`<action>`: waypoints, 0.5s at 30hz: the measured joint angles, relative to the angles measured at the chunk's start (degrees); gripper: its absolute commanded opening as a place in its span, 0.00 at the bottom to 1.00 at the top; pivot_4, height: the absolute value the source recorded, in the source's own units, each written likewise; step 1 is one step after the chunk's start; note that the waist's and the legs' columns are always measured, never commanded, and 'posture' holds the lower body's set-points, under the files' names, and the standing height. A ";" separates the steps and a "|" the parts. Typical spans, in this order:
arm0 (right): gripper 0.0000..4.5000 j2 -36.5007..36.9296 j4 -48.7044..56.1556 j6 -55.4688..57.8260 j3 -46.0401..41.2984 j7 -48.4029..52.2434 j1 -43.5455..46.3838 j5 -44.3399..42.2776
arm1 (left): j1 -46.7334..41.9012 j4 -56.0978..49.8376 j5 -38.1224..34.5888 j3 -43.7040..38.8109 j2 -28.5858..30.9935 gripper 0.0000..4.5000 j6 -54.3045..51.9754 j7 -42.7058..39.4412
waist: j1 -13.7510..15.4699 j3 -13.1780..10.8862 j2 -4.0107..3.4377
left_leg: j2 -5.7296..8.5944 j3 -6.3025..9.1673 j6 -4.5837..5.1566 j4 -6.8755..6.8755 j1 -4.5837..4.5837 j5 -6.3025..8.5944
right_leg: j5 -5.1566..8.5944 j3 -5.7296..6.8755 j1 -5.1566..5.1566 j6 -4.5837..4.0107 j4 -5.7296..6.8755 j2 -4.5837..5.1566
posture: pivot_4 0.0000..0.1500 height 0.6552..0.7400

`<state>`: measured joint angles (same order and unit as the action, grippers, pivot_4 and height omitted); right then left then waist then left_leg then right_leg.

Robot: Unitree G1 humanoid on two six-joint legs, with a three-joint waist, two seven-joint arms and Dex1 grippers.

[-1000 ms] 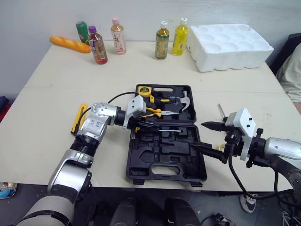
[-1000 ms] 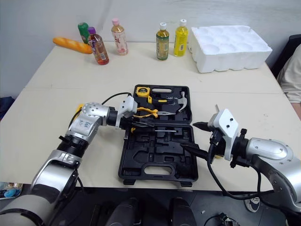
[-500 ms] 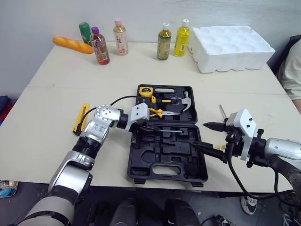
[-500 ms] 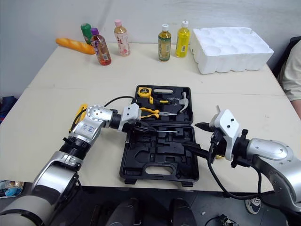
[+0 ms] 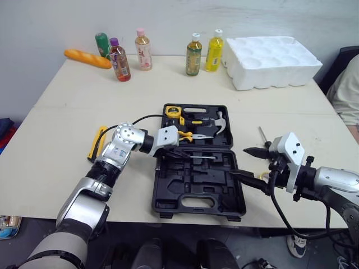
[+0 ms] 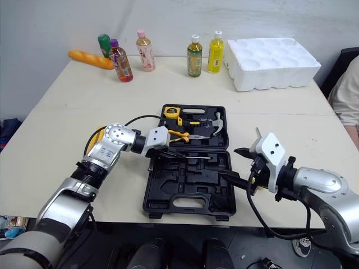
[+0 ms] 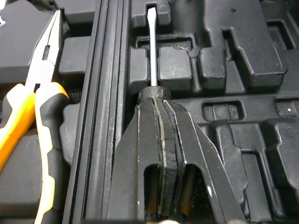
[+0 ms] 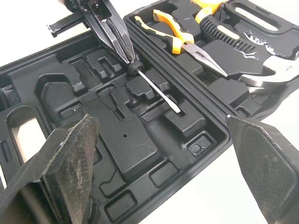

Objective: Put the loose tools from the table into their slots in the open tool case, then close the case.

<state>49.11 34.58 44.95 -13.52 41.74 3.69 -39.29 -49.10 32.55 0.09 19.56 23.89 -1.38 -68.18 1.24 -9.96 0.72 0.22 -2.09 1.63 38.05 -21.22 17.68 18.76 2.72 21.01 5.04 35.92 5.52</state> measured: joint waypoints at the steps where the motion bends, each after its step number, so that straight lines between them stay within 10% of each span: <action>1: 1.00 0.00 0.00 0.00 0.00 0.01 -0.02 0.13 | -0.01 -0.02 0.09 0.10 0.00 0.04 -0.06 0.00 | 0.00 0.03 -0.01 | 0.00 0.00 0.00 0.00 0.00 0.00 | 0.00 -0.01 0.00 0.00 -0.01 0.01 | 1.00 0.98; 15: 1.00 0.00 -0.05 -0.01 0.04 0.06 -0.20 0.43 | -0.42 -0.13 2.56 2.57 0.35 0.04 0.12 1.02 | -0.16 1.27 -0.26 | -0.05 0.11 0.07 -0.09 0.16 0.15 | 0.02 0.00 -0.22 -0.04 -0.29 0.12 | 1.00 0.98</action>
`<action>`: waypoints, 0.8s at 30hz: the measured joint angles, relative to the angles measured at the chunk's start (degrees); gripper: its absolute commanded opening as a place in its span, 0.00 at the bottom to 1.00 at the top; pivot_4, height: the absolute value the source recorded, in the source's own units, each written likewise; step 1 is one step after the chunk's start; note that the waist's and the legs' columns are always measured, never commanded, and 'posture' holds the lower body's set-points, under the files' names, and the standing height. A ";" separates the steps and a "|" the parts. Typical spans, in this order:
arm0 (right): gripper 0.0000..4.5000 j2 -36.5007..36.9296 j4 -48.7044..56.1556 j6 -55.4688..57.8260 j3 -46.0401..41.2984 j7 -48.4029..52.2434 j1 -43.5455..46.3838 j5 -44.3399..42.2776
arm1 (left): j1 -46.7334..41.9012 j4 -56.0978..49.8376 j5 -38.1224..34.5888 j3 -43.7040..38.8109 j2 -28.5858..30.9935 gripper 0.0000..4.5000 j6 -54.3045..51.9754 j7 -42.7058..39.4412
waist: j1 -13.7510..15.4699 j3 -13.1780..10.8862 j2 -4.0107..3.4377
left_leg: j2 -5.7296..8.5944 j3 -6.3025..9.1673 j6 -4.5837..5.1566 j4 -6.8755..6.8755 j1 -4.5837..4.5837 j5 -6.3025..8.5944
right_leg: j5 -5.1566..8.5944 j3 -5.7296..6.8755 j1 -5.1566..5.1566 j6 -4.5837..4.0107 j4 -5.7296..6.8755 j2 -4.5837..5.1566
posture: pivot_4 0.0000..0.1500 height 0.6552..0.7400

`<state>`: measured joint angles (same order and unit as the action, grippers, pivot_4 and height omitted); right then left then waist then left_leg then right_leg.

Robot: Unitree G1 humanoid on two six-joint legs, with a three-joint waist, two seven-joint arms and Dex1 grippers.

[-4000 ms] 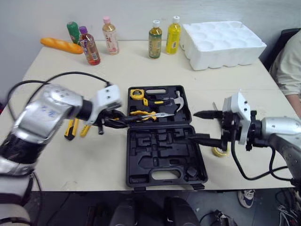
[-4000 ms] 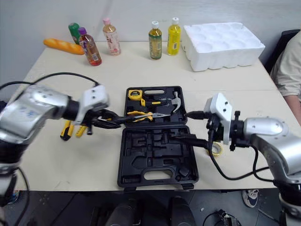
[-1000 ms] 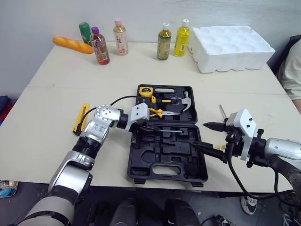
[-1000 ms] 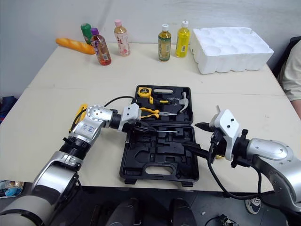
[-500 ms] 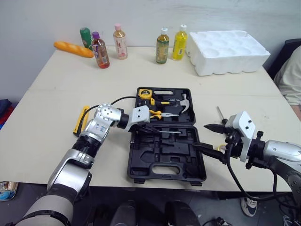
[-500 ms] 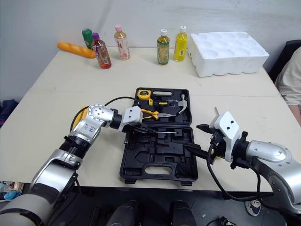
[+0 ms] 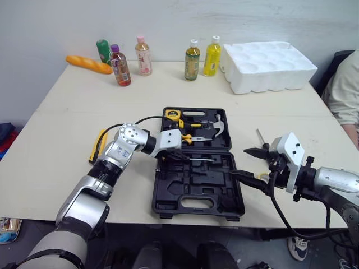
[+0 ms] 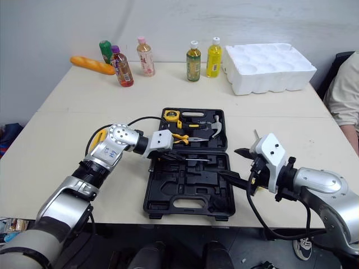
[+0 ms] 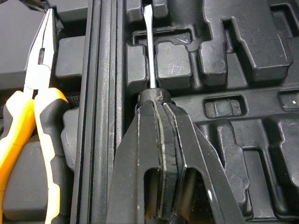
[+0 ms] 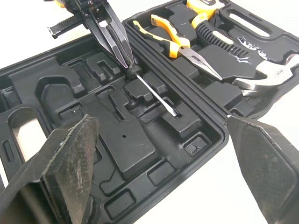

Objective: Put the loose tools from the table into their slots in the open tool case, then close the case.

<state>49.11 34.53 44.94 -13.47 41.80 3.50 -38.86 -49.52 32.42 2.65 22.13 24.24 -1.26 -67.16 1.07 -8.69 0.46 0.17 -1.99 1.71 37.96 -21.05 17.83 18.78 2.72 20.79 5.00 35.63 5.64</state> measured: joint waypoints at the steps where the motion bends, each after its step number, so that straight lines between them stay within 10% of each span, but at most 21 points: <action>1: 1.00 0.00 0.01 -0.04 0.00 -0.02 -0.08 0.20 | 0.53 -0.33 -0.76 -1.07 -0.05 0.04 -0.63 -0.33 | -0.15 0.00 -0.01 | 0.00 0.00 0.00 -0.03 -0.02 0.01 | 0.00 0.00 0.02 0.00 -0.02 0.01 | 1.00 0.98; 5: 1.00 -0.09 -0.06 -0.10 -0.14 -0.17 -0.40 0.66 | 3.50 -2.29 -6.47 -6.75 -0.13 0.22 -6.06 -0.63 | -0.83 -0.13 -0.05 | -0.01 0.00 -0.03 -0.06 -0.47 -0.01 | 0.01 0.01 0.52 -0.01 0.04 0.01 | 1.00 0.98; 13: 1.00 3.14 -7.71 -1.42 -8.72 3.97 -1.86 0.45 | 16.77 -27.17 -23.89 -26.35 8.17 0.98 -24.68 3.09 | -1.26 -1.34 -0.12 | 0.00 0.00 -0.52 -0.04 -0.79 -0.32 | 0.00 0.10 0.80 -0.01 0.07 -0.02 | 1.00 0.98; 24: 1.00 12.07 -30.04 -9.32 -26.07 17.55 -13.59 7.96 | 49.96 -29.14 -29.95 -62.79 21.65 0.99 -35.42 14.62 | -1.25 -1.48 -0.07 | 0.01 -0.05 -0.13 -0.42 -0.52 -0.08 | 0.04 0.00 0.70 -0.08 -0.12 0.09 | 1.00 0.98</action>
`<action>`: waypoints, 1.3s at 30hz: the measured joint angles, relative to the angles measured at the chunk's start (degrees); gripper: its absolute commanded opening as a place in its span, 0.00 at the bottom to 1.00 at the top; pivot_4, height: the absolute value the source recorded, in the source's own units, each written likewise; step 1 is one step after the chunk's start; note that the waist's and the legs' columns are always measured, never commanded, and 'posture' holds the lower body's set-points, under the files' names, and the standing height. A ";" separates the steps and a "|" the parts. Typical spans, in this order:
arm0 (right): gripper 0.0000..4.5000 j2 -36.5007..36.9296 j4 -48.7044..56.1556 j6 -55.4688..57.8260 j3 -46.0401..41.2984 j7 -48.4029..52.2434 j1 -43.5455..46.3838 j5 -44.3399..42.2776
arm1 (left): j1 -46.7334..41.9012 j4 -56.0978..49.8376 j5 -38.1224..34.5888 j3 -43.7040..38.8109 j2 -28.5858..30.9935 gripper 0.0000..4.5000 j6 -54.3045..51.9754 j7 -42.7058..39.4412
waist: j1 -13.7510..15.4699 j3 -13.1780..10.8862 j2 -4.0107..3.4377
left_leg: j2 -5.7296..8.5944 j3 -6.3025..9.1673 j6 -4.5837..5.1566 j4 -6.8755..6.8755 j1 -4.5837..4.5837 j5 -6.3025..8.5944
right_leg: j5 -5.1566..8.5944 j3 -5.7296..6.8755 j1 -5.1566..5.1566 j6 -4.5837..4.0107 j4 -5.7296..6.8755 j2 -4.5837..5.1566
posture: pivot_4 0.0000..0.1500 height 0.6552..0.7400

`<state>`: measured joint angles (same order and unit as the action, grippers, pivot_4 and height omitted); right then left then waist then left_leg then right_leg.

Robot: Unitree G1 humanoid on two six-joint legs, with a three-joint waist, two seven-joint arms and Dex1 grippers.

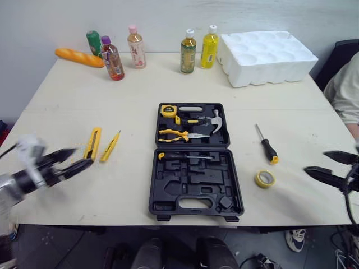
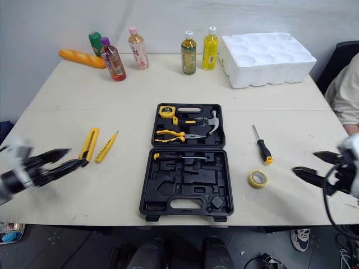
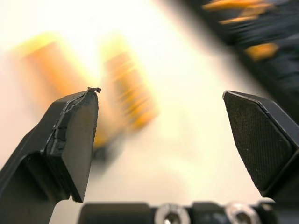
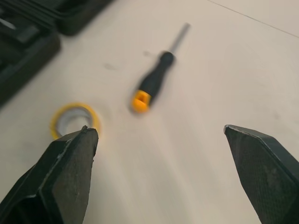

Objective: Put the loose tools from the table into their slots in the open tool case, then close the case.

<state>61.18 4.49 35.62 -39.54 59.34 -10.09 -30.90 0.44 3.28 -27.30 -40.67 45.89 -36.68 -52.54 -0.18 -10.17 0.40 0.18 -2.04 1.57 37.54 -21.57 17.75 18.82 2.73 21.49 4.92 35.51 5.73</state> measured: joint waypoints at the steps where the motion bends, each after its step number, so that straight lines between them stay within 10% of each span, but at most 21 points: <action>1: 1.00 0.29 -1.53 -1.01 -0.32 0.54 0.14 0.62 | 1.69 0.39 0.02 -2.33 0.08 0.99 0.39 0.96 | 0.06 0.00 0.00 | 0.01 -0.01 -0.03 -0.13 0.06 -0.03 | 0.02 -0.02 -0.01 -0.03 -0.02 0.04 | 1.00 0.98; 25: 1.00 -0.99 -4.64 -4.02 -1.56 2.13 0.74 3.60 | 1.23 0.57 -1.72 3.32 0.70 0.99 4.25 4.73 | -0.07 -0.07 -0.12 | 0.02 -0.12 -0.51 -0.59 0.08 0.09 | 0.10 0.09 0.12 -0.18 -0.11 0.17 | 1.00 0.98; 39: 1.00 -19.46 22.13 23.62 18.16 -34.46 18.34 -0.65 | -24.59 -26.32 -21.48 28.69 3.85 0.99 -12.35 -3.52 | 0.02 -0.16 -0.16 | 0.00 -0.10 -0.81 -0.57 0.03 -0.45 | 0.09 0.12 0.16 -0.16 -0.04 -0.04 | 1.00 0.98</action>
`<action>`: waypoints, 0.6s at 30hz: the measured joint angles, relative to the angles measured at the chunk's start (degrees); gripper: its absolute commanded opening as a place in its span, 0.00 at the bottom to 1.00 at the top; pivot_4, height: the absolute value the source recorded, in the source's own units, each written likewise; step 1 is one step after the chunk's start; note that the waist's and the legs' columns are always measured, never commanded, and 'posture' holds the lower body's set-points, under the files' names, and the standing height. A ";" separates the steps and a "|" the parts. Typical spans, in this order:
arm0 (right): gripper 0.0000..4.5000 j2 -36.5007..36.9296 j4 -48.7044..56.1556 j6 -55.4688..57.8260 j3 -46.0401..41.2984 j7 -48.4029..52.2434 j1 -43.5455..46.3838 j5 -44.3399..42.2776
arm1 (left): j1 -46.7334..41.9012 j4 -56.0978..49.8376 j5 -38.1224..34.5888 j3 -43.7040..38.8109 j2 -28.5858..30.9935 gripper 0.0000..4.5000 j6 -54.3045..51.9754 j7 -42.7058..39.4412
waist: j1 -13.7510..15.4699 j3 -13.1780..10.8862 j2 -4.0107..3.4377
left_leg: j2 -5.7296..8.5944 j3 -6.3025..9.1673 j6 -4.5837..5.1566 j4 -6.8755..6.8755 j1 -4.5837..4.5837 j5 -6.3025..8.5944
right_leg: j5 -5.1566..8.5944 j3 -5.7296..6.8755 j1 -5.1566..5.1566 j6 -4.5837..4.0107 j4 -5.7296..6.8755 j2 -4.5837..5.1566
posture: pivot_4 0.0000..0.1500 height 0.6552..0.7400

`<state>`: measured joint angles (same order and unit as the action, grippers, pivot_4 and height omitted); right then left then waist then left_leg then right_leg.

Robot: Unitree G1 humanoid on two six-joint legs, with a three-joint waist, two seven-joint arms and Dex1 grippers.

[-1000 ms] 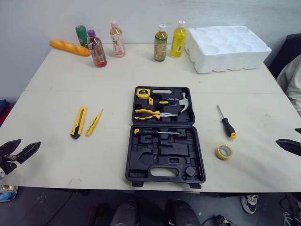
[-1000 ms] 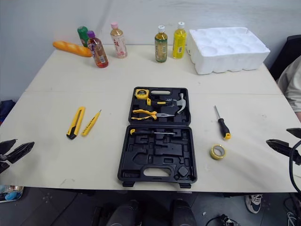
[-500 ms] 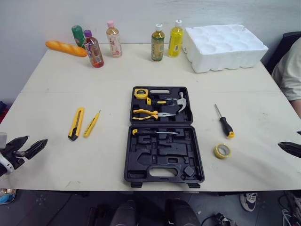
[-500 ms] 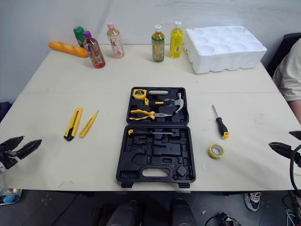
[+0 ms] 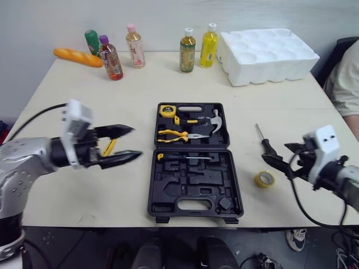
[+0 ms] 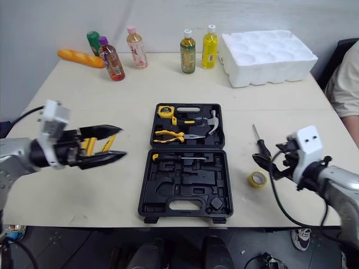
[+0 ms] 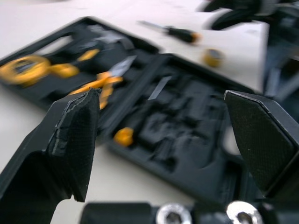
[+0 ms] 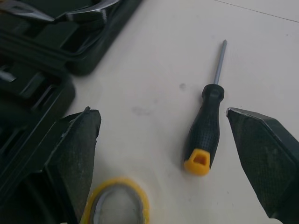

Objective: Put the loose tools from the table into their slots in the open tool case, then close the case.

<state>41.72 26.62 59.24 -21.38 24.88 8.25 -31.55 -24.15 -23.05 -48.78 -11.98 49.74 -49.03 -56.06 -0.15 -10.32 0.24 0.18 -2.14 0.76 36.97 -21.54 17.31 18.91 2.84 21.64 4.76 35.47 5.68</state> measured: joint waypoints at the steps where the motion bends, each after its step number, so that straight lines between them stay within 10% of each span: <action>1: 1.00 -0.32 -0.26 0.23 0.49 -0.68 0.37 0.26 | -0.67 -0.05 0.02 0.67 -0.24 0.99 0.15 -0.21 | 0.05 0.00 0.01 | 0.00 0.00 -0.01 0.00 -0.03 -0.01 | 0.00 0.02 0.00 0.00 -0.01 -0.01 | 1.00 0.98; 13: 1.00 -7.13 -12.16 2.37 4.13 -9.40 7.39 5.58 | -16.20 6.75 4.61 13.87 -9.53 0.99 5.71 -4.84 | -0.22 -0.02 0.04 | -0.07 -0.13 0.04 0.09 -0.06 -0.20 | -0.04 -0.04 0.00 0.09 0.23 -0.28 | 1.00 0.98; 18: 0.61 -8.83 -13.69 0.39 4.73 -9.86 7.75 6.77 | -16.45 8.44 6.90 14.90 -10.93 1.00 7.36 -5.35 | -0.01 -0.03 0.05 | -0.05 -0.11 0.07 0.15 -0.05 -0.23 | -0.05 -0.05 0.00 0.09 0.19 -0.25 | 1.00 0.98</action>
<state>32.89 12.93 59.63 -16.65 15.02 15.99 -24.78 -40.60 -14.60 -41.89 2.93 38.81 -41.67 -61.40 -0.16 -10.36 0.29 0.13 -2.25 0.83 37.12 -21.60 17.08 18.87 2.79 21.64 4.85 35.66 5.43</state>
